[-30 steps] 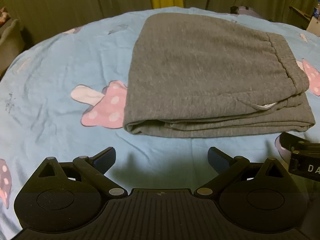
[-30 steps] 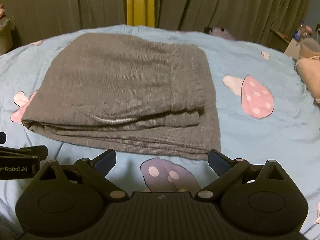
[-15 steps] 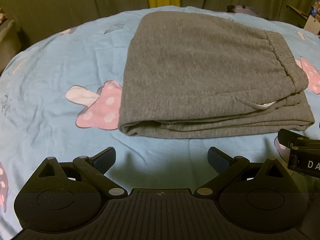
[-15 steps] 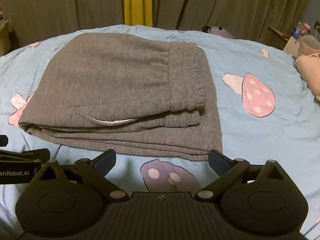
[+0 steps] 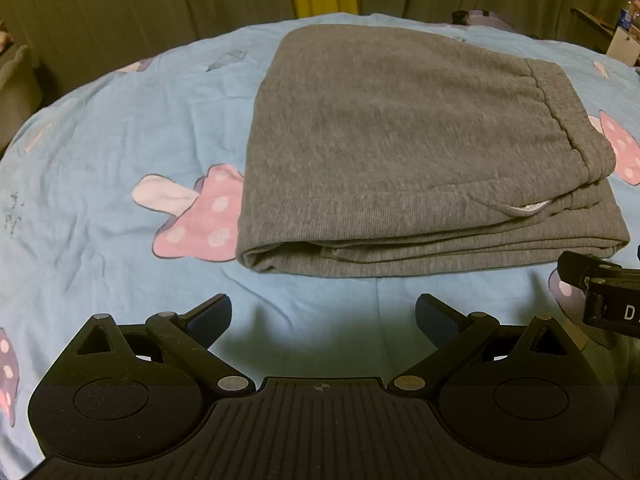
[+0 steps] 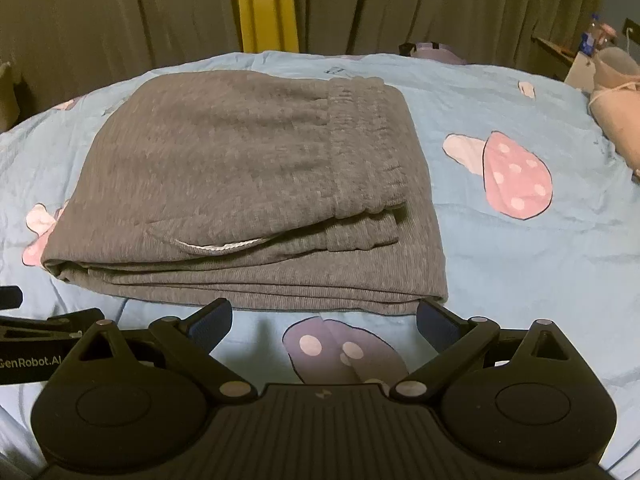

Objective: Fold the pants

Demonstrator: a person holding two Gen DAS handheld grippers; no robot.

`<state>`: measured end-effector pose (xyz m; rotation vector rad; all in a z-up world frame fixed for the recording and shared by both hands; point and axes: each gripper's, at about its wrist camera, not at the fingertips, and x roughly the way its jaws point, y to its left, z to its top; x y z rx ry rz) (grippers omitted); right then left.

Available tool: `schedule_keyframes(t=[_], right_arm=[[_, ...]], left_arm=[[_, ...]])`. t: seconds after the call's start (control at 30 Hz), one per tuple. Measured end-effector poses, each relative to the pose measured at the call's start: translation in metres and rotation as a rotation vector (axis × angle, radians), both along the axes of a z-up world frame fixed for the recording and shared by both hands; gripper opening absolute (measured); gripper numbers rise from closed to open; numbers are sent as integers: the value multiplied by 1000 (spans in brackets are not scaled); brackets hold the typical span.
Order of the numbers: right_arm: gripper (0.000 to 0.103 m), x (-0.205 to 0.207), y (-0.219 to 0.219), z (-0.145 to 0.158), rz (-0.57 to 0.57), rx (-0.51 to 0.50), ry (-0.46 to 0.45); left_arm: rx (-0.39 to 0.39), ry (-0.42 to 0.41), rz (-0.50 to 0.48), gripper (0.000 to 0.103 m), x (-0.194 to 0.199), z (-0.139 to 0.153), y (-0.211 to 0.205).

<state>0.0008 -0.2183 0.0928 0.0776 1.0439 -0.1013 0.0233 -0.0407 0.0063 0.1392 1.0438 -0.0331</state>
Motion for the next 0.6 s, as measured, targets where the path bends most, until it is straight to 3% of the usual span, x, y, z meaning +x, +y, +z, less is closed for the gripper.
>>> schedule_keyframes(t=[0.6], right_arm=[[99, 0, 0, -2, -11, 8, 5]], left_arm=[[10, 4, -7, 102, 1, -2, -1]])
